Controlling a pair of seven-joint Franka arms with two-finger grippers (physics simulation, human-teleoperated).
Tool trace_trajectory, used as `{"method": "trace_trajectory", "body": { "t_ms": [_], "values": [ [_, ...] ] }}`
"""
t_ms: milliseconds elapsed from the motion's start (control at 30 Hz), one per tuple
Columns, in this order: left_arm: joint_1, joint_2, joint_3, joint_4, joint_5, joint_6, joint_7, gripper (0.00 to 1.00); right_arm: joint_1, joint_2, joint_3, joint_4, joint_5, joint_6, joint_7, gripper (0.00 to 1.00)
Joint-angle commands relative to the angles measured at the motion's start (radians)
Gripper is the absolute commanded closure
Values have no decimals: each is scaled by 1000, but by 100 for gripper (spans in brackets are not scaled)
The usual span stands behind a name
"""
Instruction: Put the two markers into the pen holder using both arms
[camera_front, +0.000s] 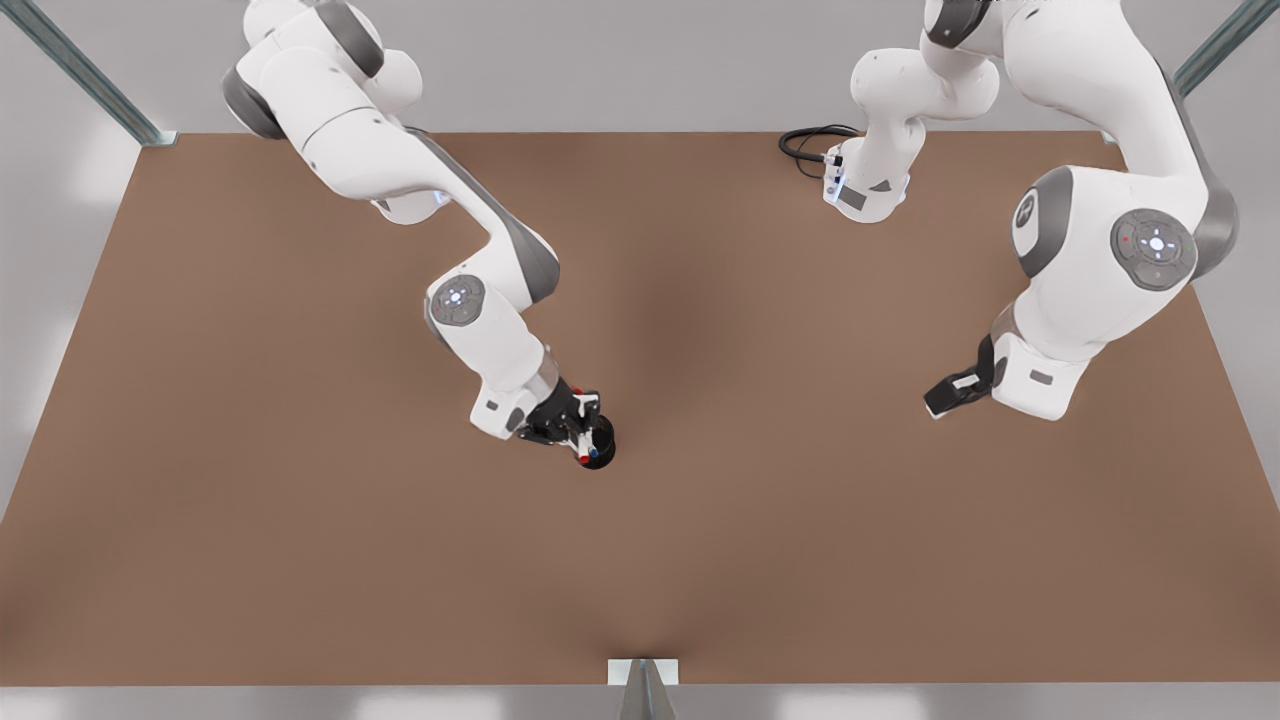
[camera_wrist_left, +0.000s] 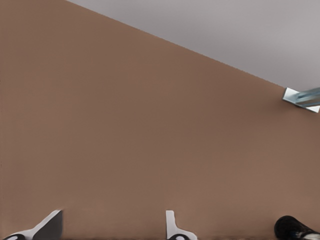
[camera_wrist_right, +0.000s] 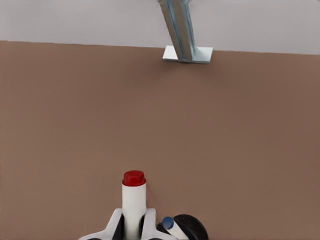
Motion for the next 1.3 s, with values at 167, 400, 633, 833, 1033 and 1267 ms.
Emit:
{"method": "trace_trajectory", "body": {
  "t_ms": [167, 400, 633, 833, 1033, 1267],
  "values": [
    [2, 14, 0, 2, 8, -132, 449, 0, 13, 117, -9, -77, -187, 545, 39, 77],
    [-5, 9, -3, 2, 8, -131, 451, 0, -11, 46, -6, -198, -202, 661, 38, 77],
    [-56, 8, -8, 2, 8, -131, 437, 0, -40, 40, -8, -295, -283, 761, 36, 77],
    [-57, 8, -10, 2, 3, -131, 437, 0, -46, 43, -11, -309, -371, 778, 35, 77],
    [-59, 9, -10, 2, 0, -131, 420, 0, -46, 51, -38, -300, -469, 818, 38, 77],
    [-65, 11, -10, 2, 0, -129, 419, 0, -46, 66, -41, -315, -500, 845, 38, 76]
  ]
}}
